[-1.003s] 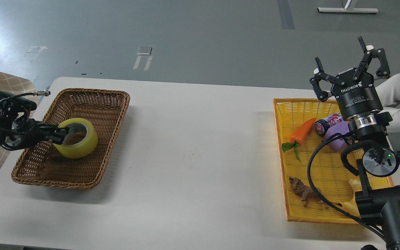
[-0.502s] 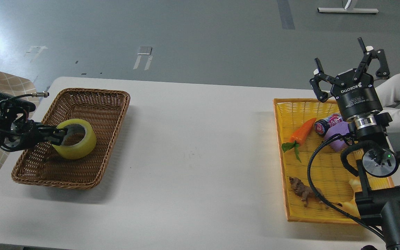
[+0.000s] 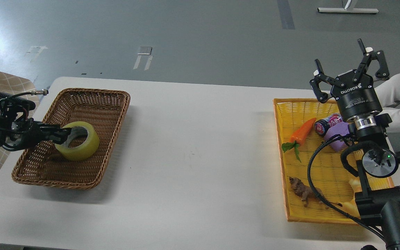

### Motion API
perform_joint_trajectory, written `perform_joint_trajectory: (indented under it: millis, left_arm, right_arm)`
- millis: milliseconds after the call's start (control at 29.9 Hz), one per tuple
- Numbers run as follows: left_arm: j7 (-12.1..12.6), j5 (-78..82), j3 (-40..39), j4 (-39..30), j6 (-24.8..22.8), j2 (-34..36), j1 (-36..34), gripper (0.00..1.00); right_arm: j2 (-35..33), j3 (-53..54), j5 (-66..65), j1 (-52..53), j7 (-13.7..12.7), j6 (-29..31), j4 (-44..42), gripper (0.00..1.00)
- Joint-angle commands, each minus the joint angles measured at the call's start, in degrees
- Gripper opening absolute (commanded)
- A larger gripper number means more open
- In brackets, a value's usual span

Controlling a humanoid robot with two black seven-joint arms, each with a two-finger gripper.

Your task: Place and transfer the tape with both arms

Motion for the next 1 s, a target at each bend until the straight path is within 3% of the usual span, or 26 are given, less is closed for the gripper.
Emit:
perform_joint_trajectory:
  millis: [0, 368, 535, 802, 970]
  left_arm:
    - [-0.1, -0.2, -0.2, -0.7, 0.0, 0.0, -0.3, 0.58]
    - [-0.4, -8.0, -0.9, -1.2, 0.7, 0.5, -3.1, 0.69]
    - [-2.6, -14.9, -1.0, -1.5, 0.7, 1.0, -6.2, 0.71]
    - [-4.0, -39.7, -1.2, -1.5, 0.7, 0.5, -12.3, 0.81]
    - [-4.0, -56.5, -1.6, -1.5, -0.1, -1.7, -15.7, 0.94]
  right_arm:
    - [0.0, 0.0, 0.0, 0.0, 0.0, 0.0, 0.0, 0.99]
    - [0.0, 0.1, 0.0, 0.1, 0.0, 0.0, 0.0, 0.99]
    - [0.0, 0.1, 0.0, 0.0, 0.0, 0.0, 0.0, 0.99]
    - [0.0, 0.1, 0.0, -0.1, 0.0, 0.0, 0.2, 0.99]
    - [0.0, 0.1, 0.0, -0.2, 0.0, 0.0, 0.5, 0.99]
